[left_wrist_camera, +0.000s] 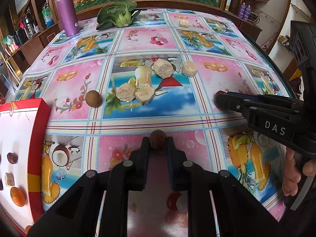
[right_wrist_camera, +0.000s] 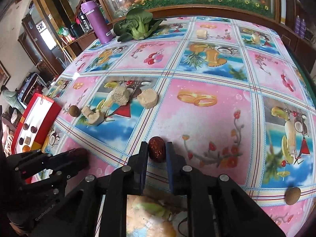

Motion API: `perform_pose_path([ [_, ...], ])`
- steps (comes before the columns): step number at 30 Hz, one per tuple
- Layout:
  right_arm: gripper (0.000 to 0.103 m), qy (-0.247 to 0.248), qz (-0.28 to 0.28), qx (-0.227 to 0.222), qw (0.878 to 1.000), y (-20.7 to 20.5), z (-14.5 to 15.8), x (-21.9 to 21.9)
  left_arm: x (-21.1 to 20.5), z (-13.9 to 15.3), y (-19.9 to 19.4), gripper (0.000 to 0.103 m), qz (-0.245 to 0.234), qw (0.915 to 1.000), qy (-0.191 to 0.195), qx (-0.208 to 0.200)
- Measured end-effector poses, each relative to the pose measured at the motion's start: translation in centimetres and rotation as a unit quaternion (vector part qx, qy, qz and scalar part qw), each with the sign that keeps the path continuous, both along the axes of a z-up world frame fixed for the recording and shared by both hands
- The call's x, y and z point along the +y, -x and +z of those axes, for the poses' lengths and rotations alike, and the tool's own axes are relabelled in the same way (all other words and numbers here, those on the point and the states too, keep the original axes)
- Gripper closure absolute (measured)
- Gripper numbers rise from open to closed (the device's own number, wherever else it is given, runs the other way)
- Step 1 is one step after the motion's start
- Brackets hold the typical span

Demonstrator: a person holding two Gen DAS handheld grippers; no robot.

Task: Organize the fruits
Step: 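Grasp a dark red date with the left gripper while the right gripper grasps another date, then carry both dates over the tray and open both grippers to release them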

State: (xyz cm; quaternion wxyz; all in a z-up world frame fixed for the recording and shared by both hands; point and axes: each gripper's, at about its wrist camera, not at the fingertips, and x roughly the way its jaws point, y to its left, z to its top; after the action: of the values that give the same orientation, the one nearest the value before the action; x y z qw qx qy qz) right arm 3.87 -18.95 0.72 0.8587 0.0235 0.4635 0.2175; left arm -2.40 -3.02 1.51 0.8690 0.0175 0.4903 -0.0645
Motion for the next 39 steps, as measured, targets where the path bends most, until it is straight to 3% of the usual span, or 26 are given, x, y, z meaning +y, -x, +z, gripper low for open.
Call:
perform_pose_path([
  [7,0.087,-0.002,-0.012,-0.011,1.000,0.1,0.1,-0.4,0.2,0.0,0.1,0.085,0.005,1.0000,0.008,-0.004],
  [14,0.087,-0.052,-0.021,-0.022,0.998,0.0,0.8,-1.1,1.1,0.6,1.0,0.085,0.015,0.9995,0.024,-0.016],
  [23,0.087,-0.084,-0.027,-0.037,0.995,0.7,1.2,-0.1,5.7,5.0,6.1,0.085,0.043,0.9946,0.062,-0.071],
  [31,0.088,-0.149,0.024,-0.046,0.987,3.3,2.7,4.1,13.1,8.2,10.7,0.085,0.103,0.9862,0.044,-0.122],
  [36,0.088,-0.196,0.070,-0.043,0.977,5.2,3.7,9.5,17.0,8.3,12.4,0.085,0.135,0.9815,0.040,-0.129],
  [39,0.088,-0.196,0.096,-0.045,0.975,6.1,4.2,13.1,19.3,8.1,13.4,0.085,0.155,0.9781,0.033,-0.134],
])
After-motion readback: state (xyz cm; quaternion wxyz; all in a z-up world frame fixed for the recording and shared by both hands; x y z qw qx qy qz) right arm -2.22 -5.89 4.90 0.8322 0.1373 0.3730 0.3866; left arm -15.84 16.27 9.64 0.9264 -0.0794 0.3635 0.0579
